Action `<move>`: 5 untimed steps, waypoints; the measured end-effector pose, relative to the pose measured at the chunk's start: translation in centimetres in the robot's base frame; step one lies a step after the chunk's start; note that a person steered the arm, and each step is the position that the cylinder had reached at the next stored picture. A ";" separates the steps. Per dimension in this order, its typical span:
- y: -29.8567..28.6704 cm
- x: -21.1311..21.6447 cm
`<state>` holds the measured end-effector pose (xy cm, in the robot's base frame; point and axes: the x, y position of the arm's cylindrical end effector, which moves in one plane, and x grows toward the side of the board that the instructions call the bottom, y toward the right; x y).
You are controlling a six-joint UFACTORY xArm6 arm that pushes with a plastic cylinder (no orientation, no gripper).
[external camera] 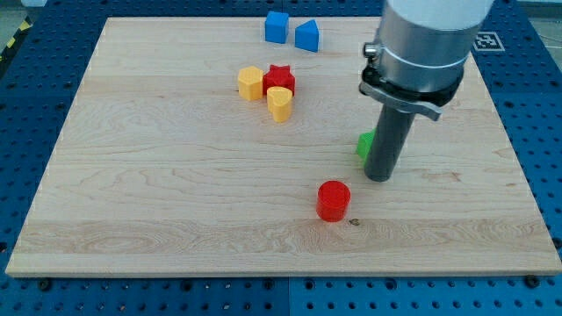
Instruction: Place the green star right to the yellow heart
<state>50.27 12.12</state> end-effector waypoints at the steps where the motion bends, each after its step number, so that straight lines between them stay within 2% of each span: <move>1: 0.8 -1.5; 4: 0.6 -6.7; 5: 0.4 -6.6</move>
